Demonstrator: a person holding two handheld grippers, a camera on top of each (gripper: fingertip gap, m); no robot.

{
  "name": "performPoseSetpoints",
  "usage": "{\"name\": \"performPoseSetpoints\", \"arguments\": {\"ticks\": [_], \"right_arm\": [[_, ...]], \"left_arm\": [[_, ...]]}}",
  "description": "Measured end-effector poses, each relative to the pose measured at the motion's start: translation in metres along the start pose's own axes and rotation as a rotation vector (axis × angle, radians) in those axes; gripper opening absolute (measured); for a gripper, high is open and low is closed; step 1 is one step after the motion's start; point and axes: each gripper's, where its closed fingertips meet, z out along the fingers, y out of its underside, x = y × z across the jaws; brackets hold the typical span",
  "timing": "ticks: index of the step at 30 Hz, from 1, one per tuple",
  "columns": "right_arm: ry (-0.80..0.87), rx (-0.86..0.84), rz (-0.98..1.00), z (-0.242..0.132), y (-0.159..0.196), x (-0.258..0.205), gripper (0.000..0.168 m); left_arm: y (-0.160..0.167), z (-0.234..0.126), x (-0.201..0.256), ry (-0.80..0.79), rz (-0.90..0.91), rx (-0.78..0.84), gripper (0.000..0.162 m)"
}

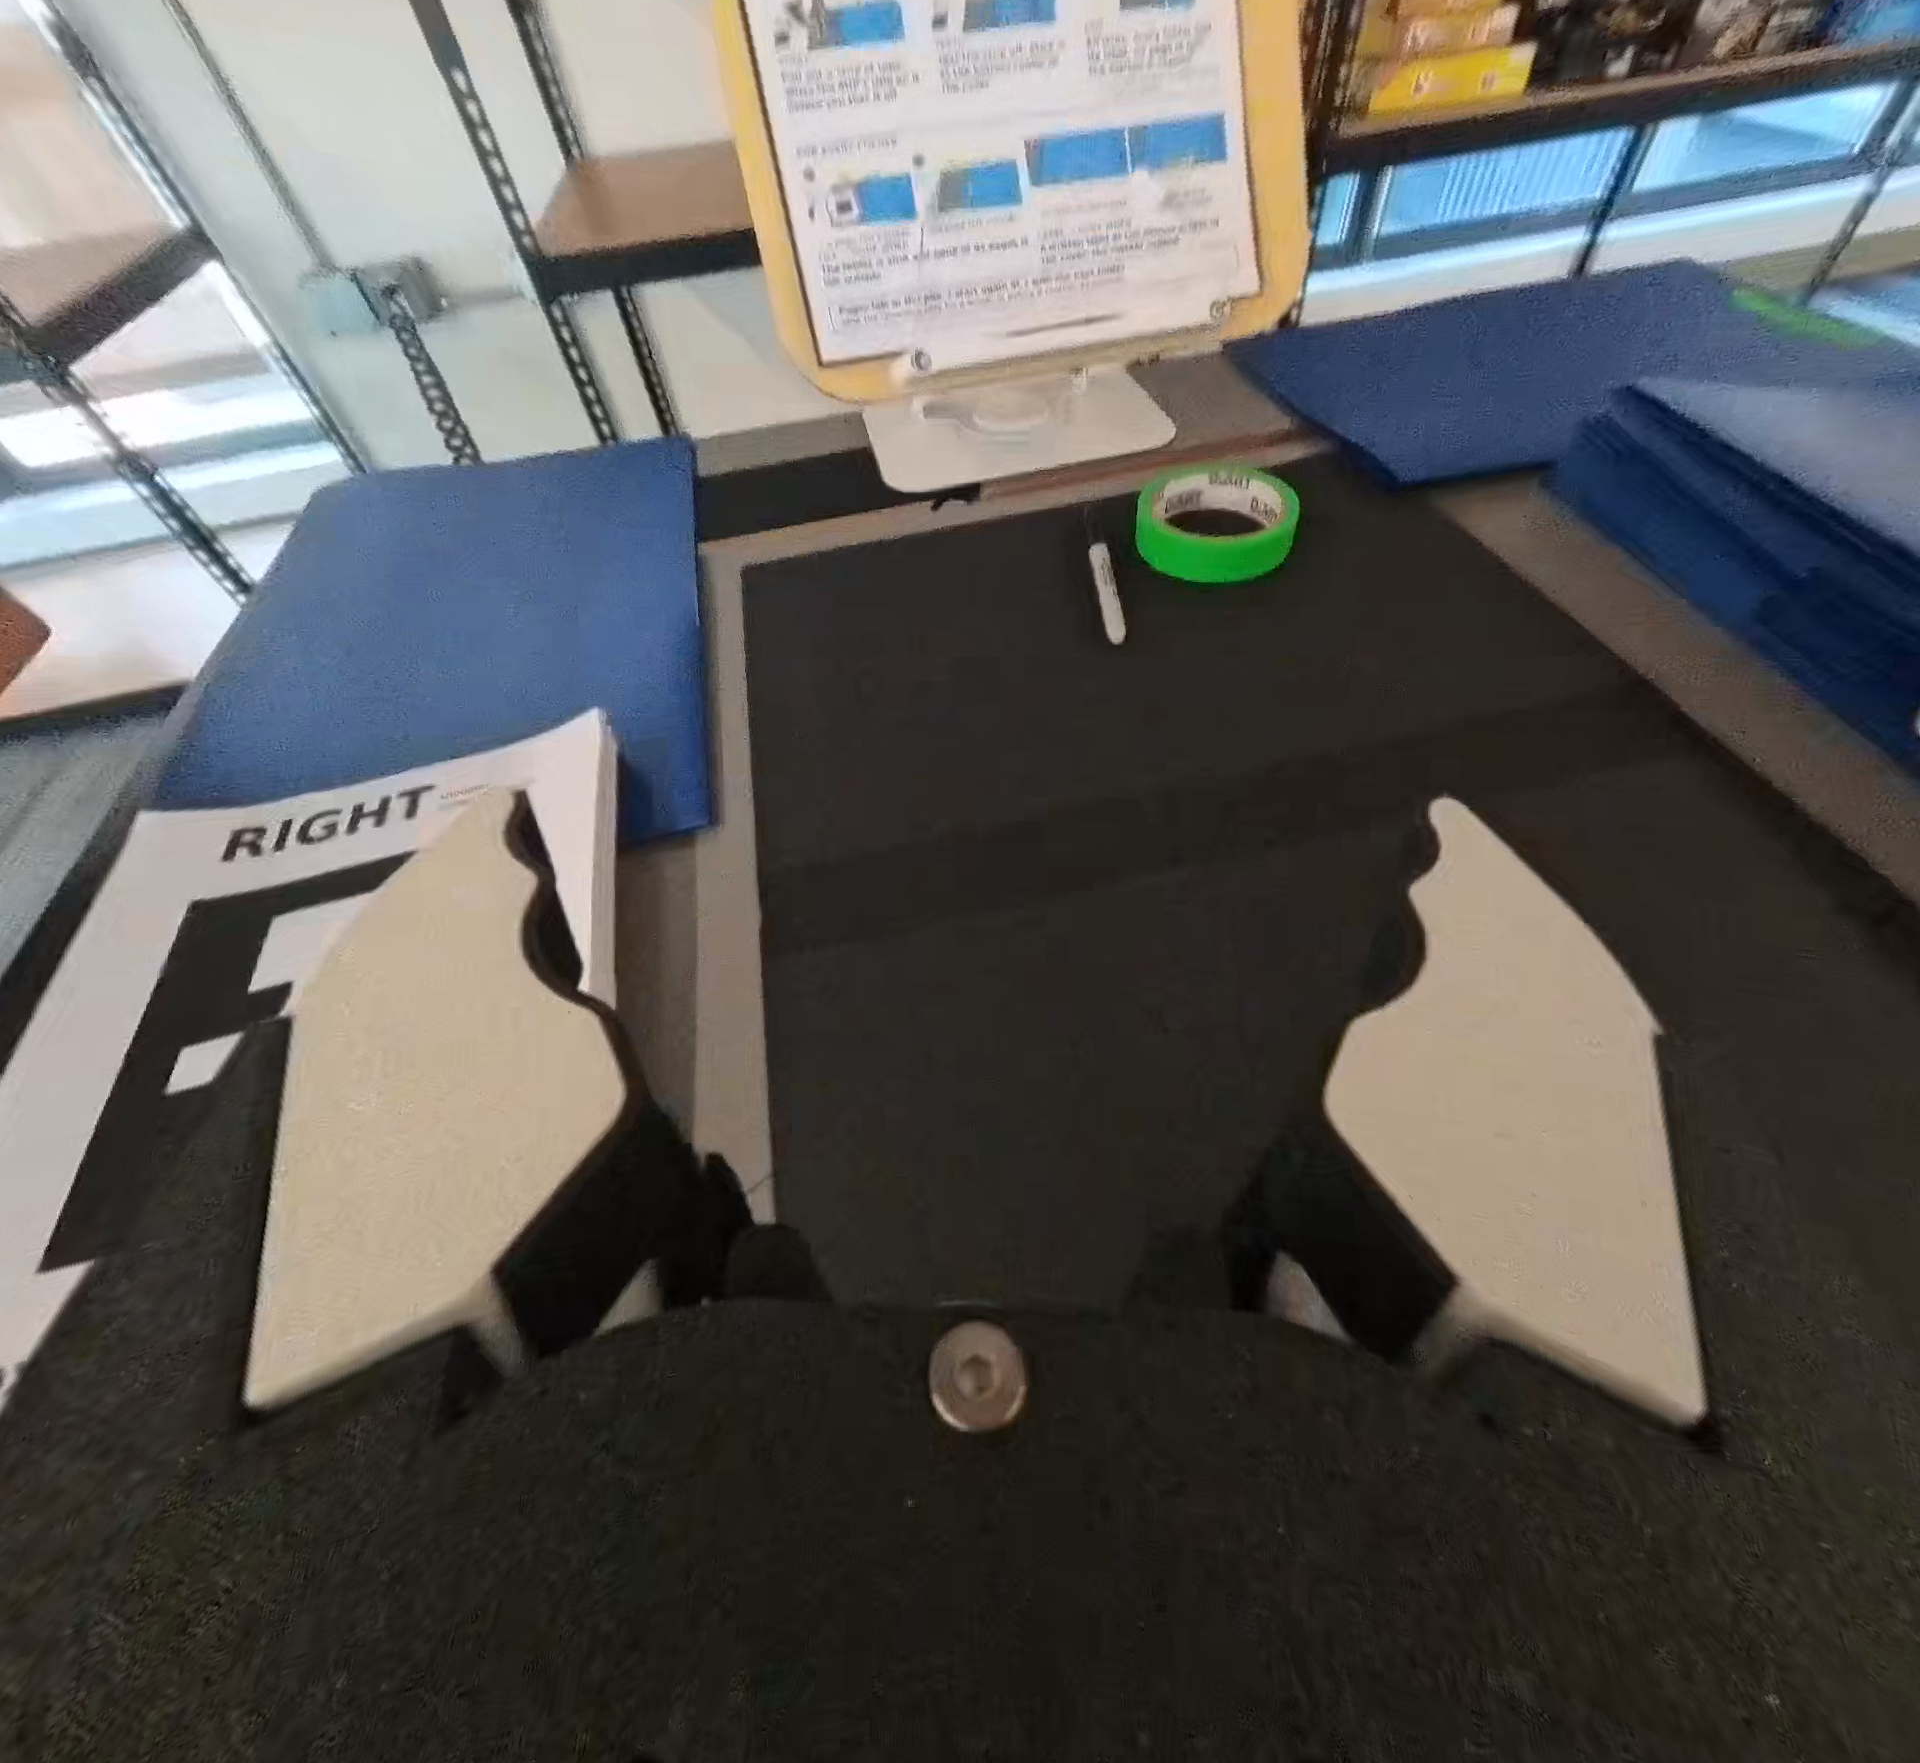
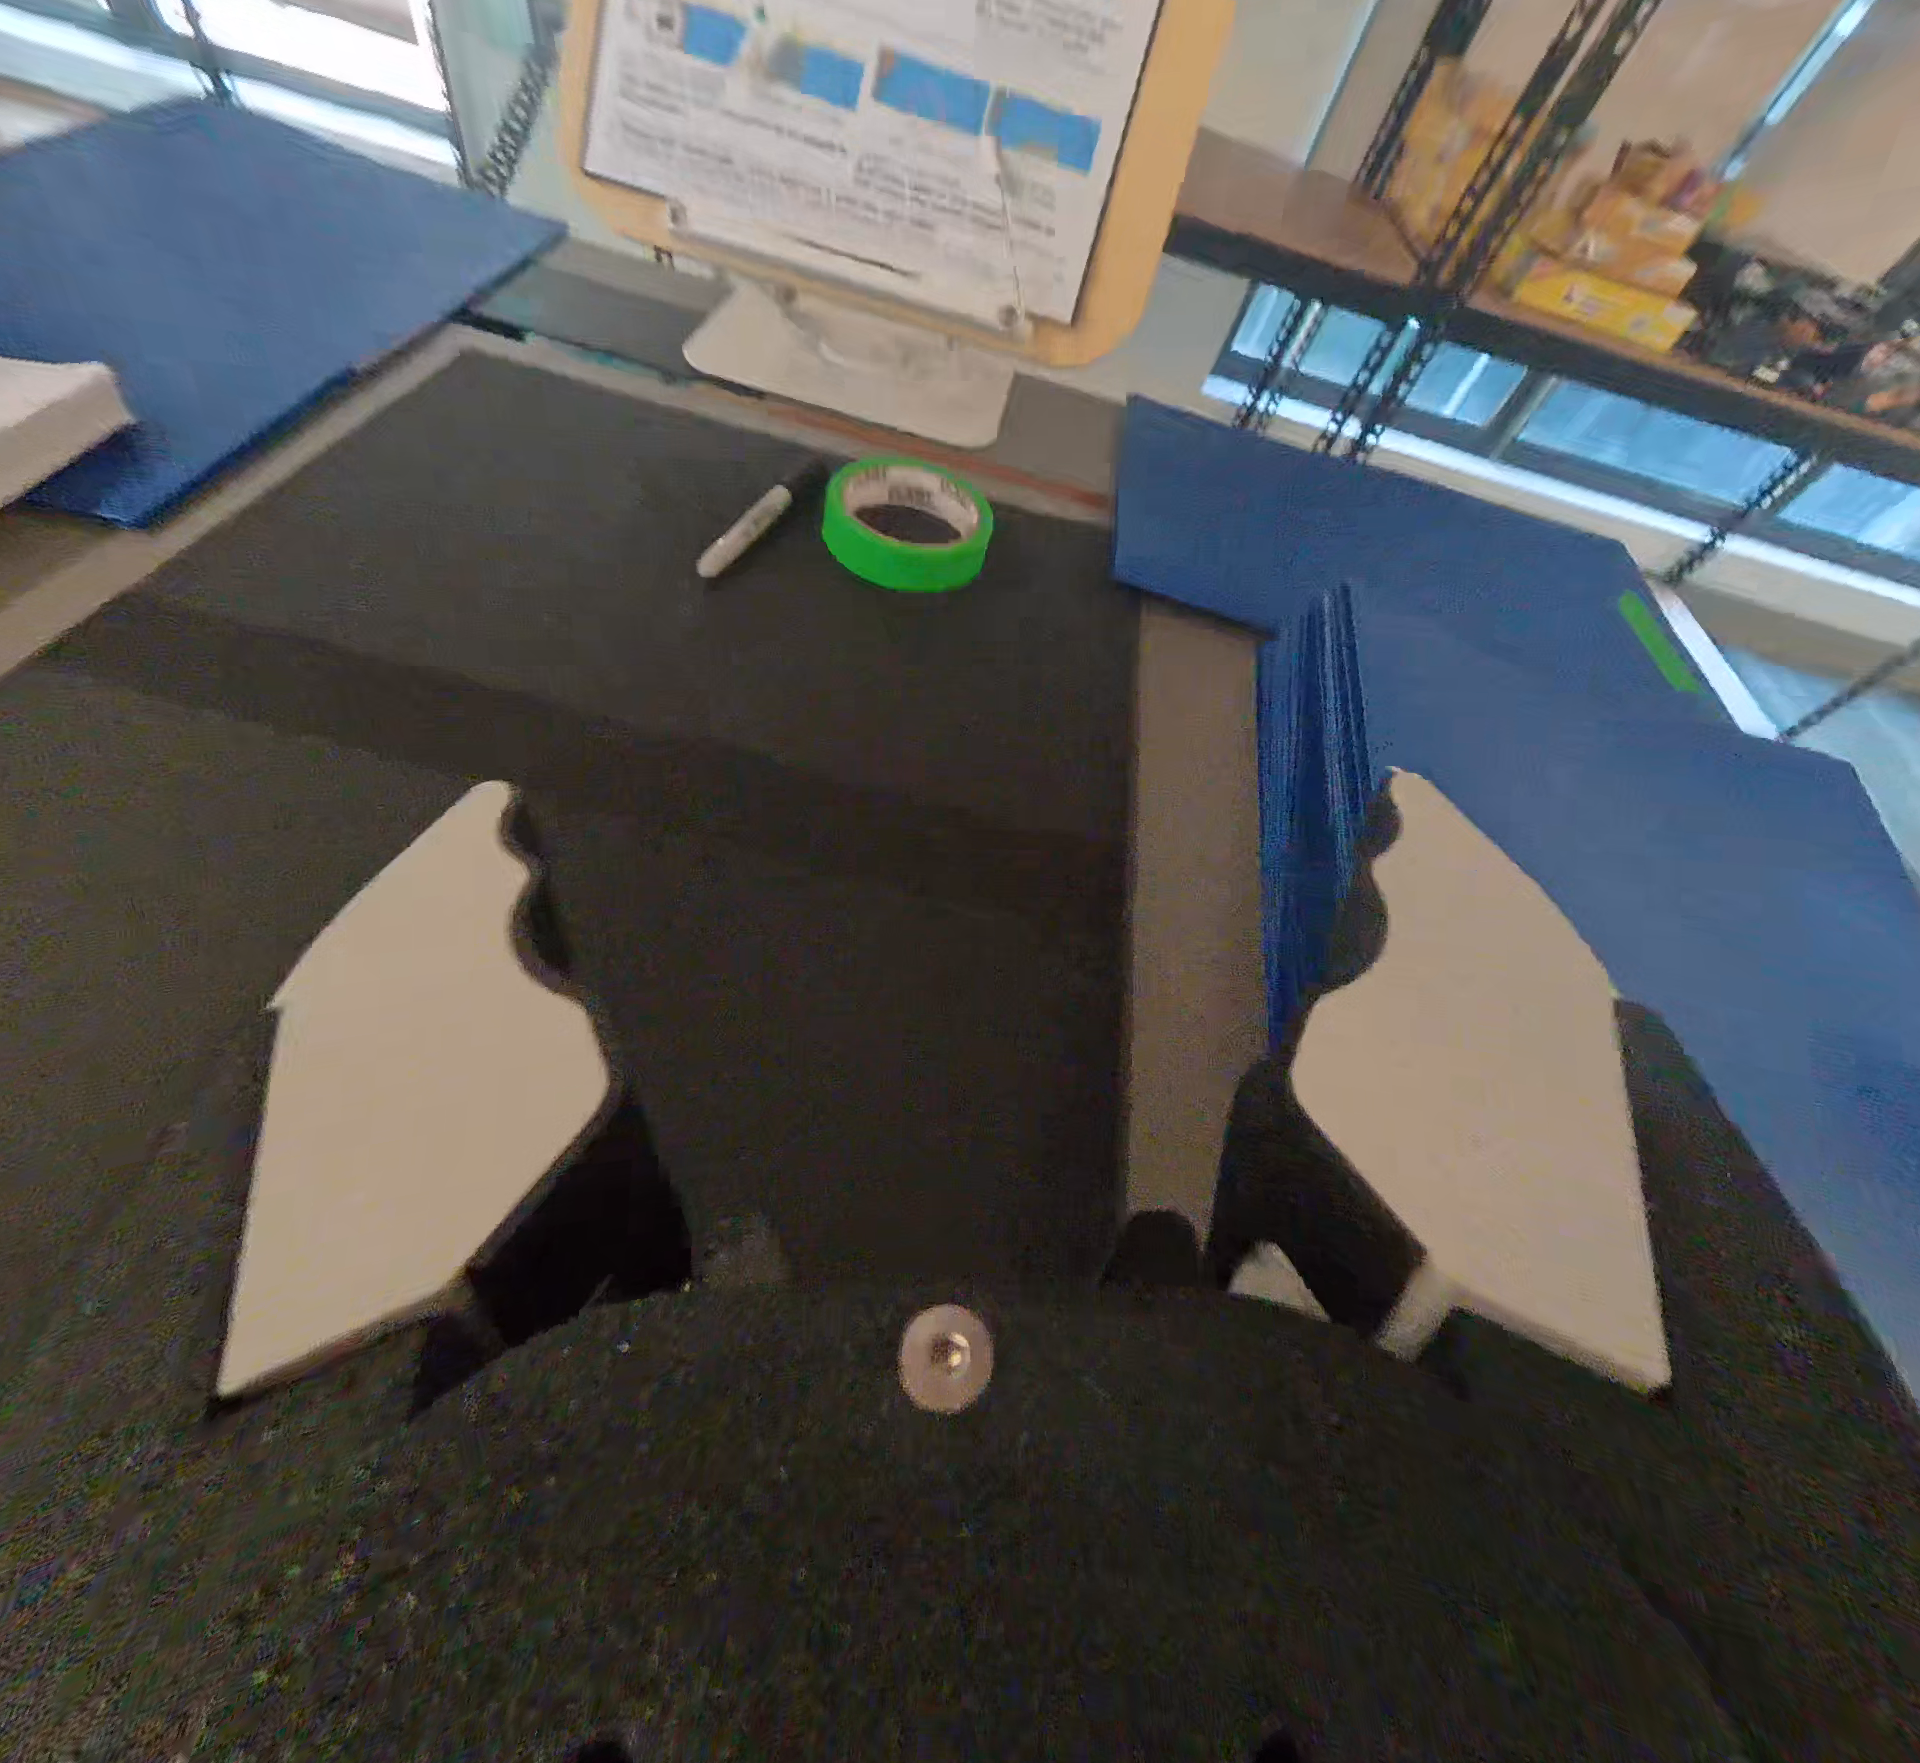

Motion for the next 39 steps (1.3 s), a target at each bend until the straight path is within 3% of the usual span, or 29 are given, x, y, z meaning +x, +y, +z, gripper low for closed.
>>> {"name": "performPoseSetpoints", "arguments": {"ticks": [1,2,3,5,7,9,11,12,14,21,27,32,39], "right_arm": [[0.021,-0.031,-0.004,0.003,0.004,0.004,0.146],[0.037,-0.025,-0.007,0.004,0.003,0.008,0.145],[0.04,-0.008,-0.008,0.004,0.001,0.009,0.126],[-0.005,0.073,-0.049,-0.001,-0.009,0.005,0.064],[-0.002,0.075,-0.06,0.0,-0.013,0.008,0.0],[-0.014,0.065,-0.054,0.003,-0.016,0.011,0.066],[-0.053,0.013,-0.023,0.007,-0.014,0.012,0.13],[-0.077,-0.037,-0.025,0.01,-0.008,0.012,0.147],[-0.09,-0.026,-0.031,0.011,-0.006,0.016,0.147],[-0.124,-0.062,-0.013,0.025,0.008,0.024,0.146],[-0.102,0.01,0.05,0.056,-0.012,0.028,0.144],[-0.115,0.005,0.033,0.085,-0.015,0.025,0.143],[-0.102,0.028,0.033,0.087,-0.014,0.039,0.141]], "left_arm": [[0.001,0.002,-0.001,0.007,-0.011,0.004,0.147],[0.0,0.003,-0.002,0.013,-0.025,0.024,0.112],[-0.001,0.002,0.002,0.049,-0.012,0.035,0.075],[-0.013,-0.012,0.024,0.214,0.04,0.154,0.0],[-0.013,-0.011,0.016,0.169,0.046,0.149,0.0],[-0.012,-0.004,0.007,0.116,0.075,0.116,0.061],[0.0,0.008,-0.01,0.023,0.016,-0.032,0.12],[0.006,0.01,-0.012,0.03,0.019,-0.087,0.147],[0.002,0.012,-0.017,0.031,0.002,-0.037,0.147],[0.009,0.031,-0.031,0.03,0.063,-0.12,0.147],[-0.018,0.056,-0.037,0.023,0.078,-0.041,0.147],[-0.011,0.083,-0.047,0.027,0.062,-0.064,0.147],[-0.02,0.086,-0.049,0.047,0.067,-0.045,0.147]]}}
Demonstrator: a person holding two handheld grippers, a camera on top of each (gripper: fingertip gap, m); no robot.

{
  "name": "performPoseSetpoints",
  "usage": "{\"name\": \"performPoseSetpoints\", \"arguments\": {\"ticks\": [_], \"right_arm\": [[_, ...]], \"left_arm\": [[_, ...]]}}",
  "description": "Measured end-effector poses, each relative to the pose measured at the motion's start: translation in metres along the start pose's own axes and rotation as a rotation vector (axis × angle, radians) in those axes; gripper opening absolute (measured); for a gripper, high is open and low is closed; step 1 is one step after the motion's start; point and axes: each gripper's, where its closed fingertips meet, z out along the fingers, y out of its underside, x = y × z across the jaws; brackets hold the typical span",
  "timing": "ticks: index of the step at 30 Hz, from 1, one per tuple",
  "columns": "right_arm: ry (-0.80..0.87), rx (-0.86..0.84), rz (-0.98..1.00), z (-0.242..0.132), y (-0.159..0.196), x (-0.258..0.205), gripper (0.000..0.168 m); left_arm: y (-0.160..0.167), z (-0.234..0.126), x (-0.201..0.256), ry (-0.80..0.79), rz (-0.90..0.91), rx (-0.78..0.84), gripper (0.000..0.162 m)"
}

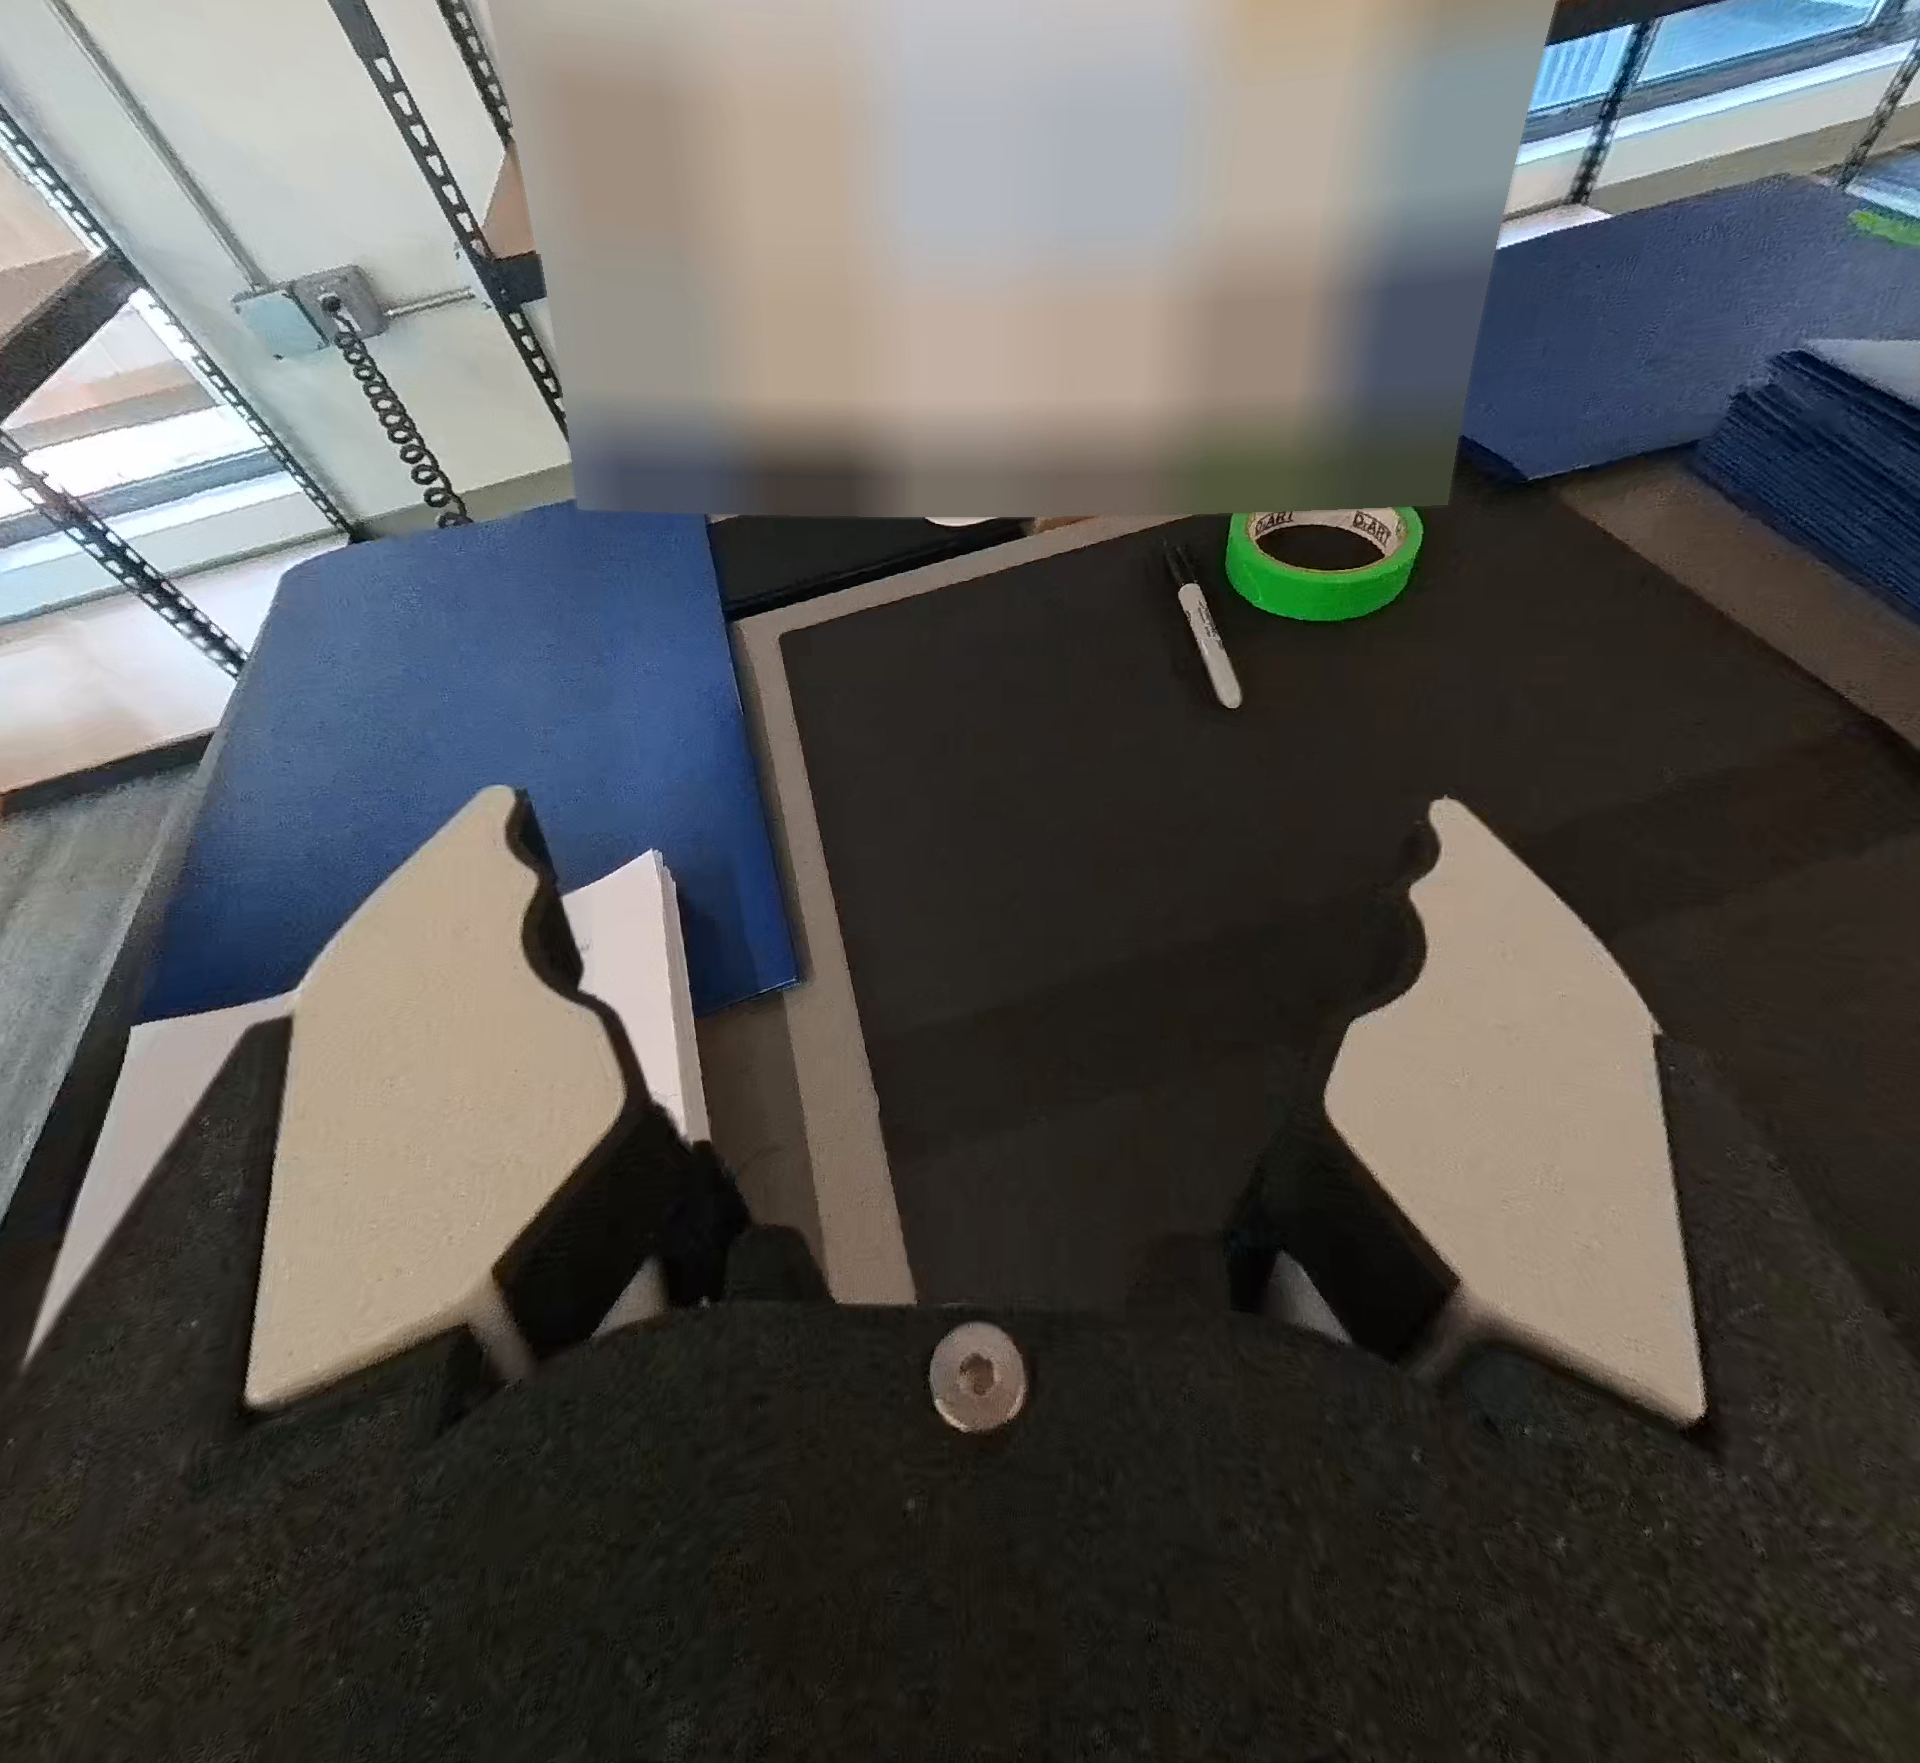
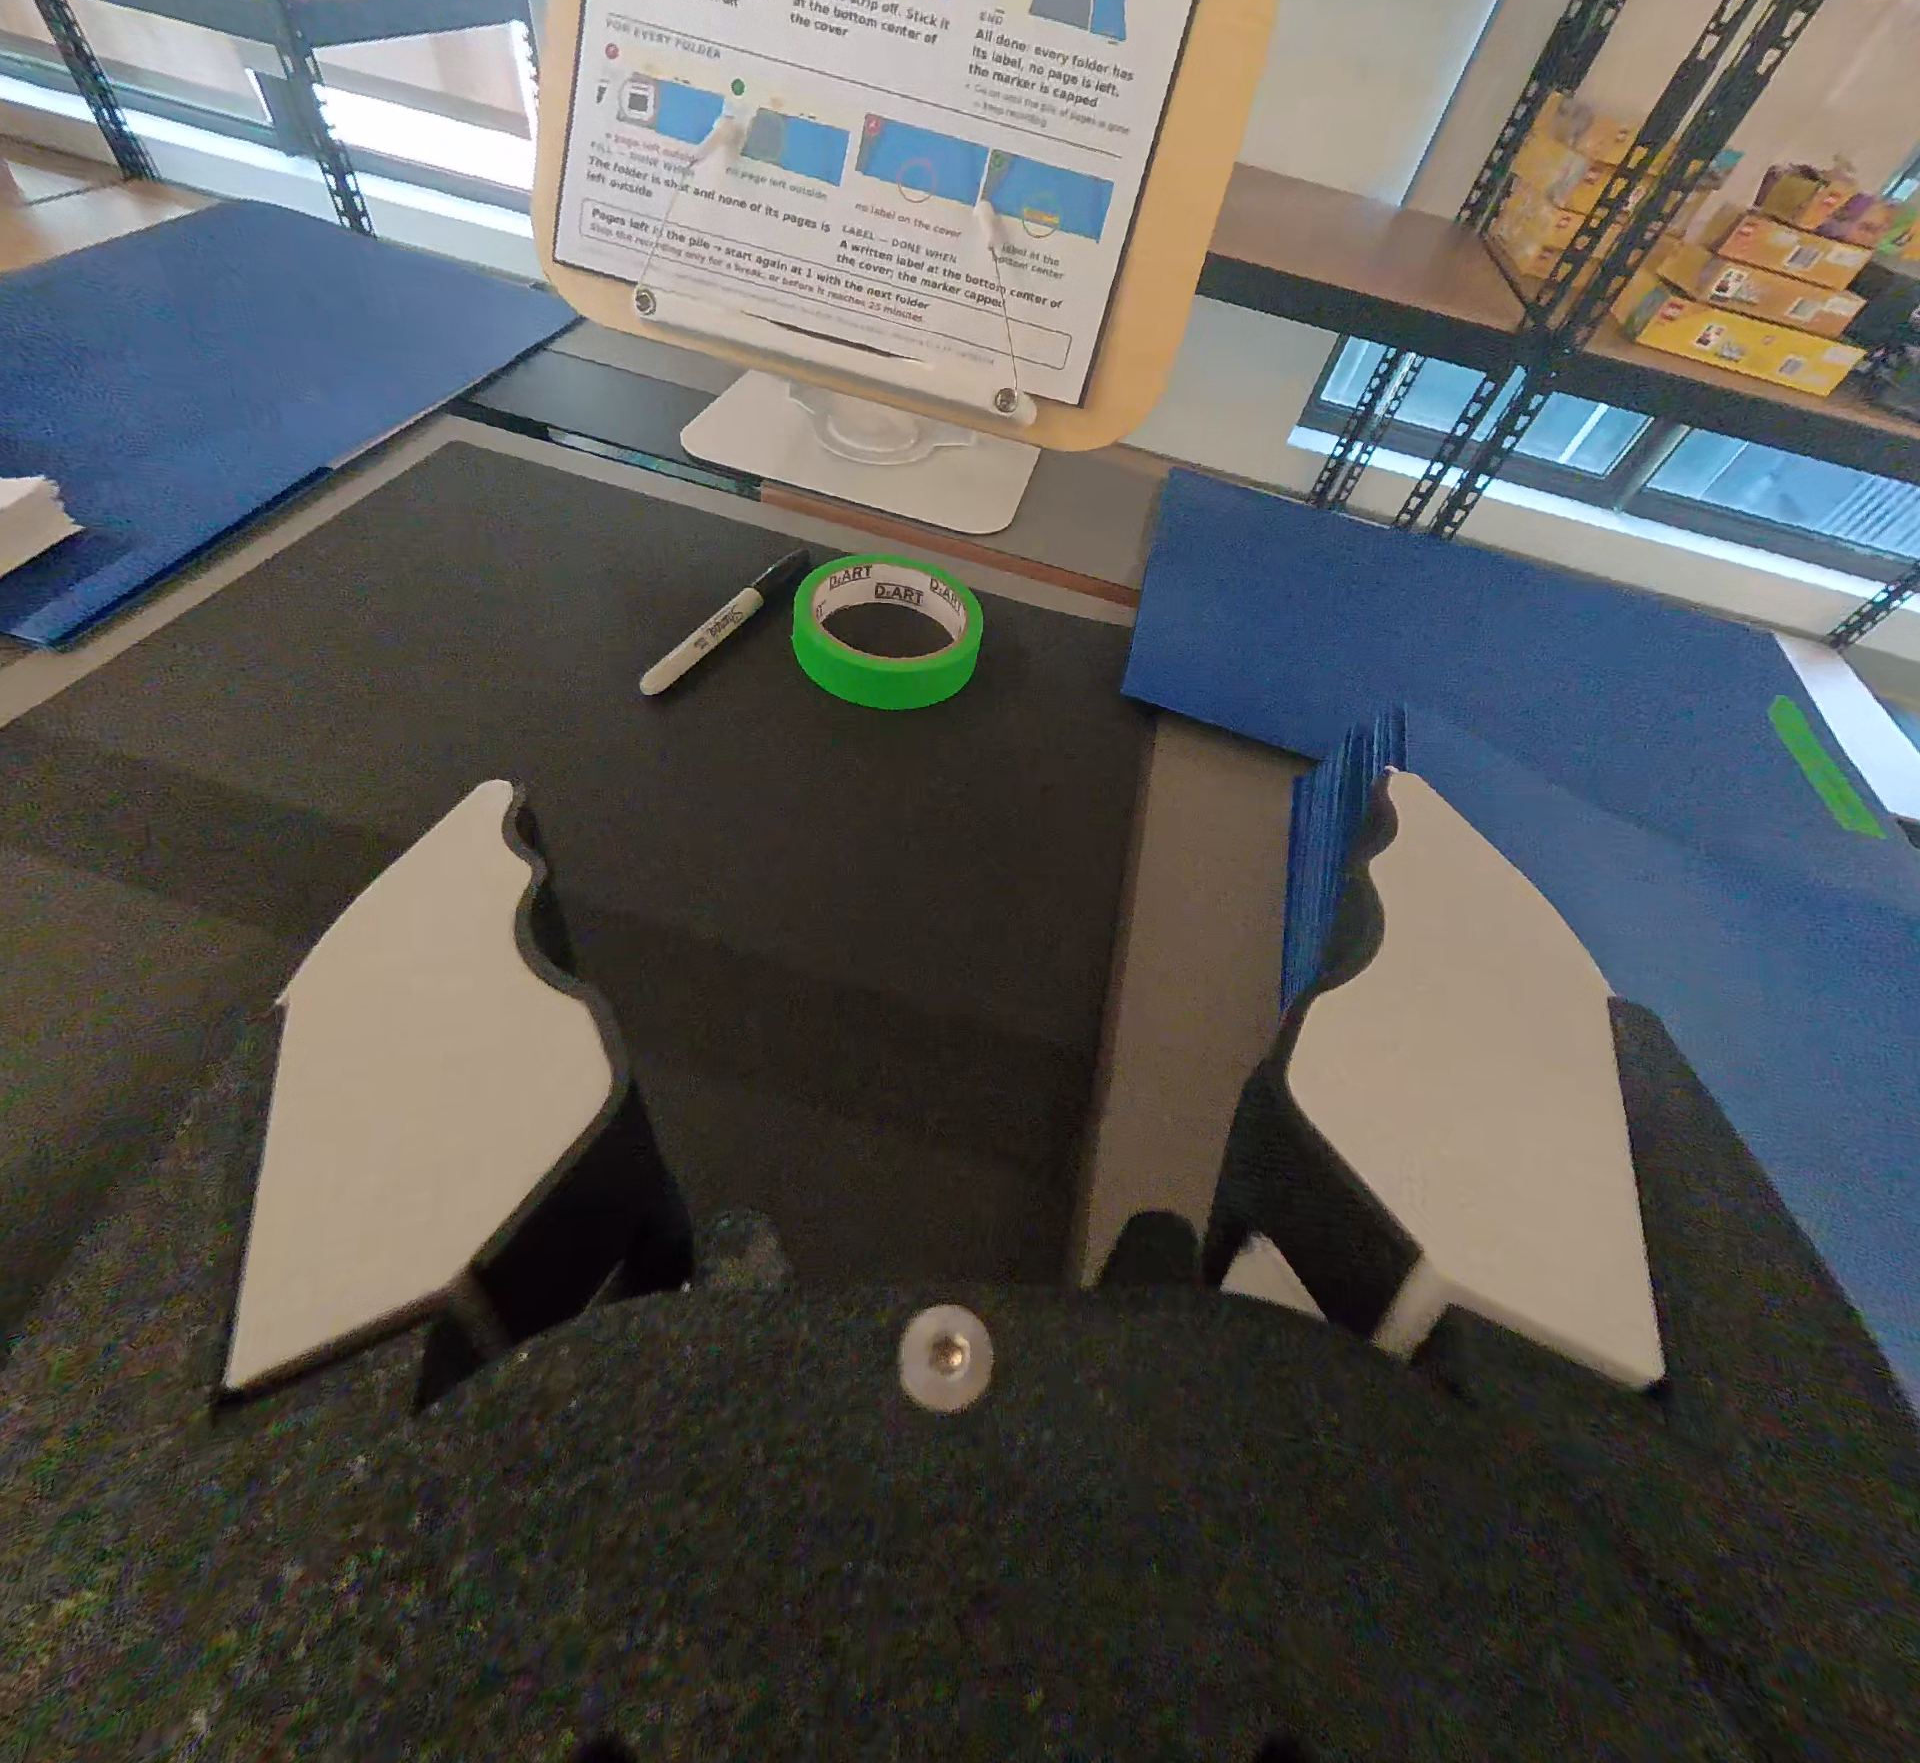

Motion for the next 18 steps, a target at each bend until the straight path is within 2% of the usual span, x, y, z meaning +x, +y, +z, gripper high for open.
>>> {"name": "performPoseSetpoints", "arguments": {"ticks": [3,10,18], "right_arm": [[0.017,-0.034,-0.047,-0.008,0.006,0.001,0.142],[0.005,0.016,-0.037,-0.025,-0.006,-0.001,0.14],[0.052,0.024,-0.063,-0.039,-0.011,0.006,0.138]], "left_arm": [[0.0,-0.007,0.011,0.034,0.002,0.0,0.147],[-0.011,-0.017,0.017,0.073,0.007,0.018,0.147],[-0.021,-0.028,-0.004,0.022,0.004,0.042,0.147]]}}
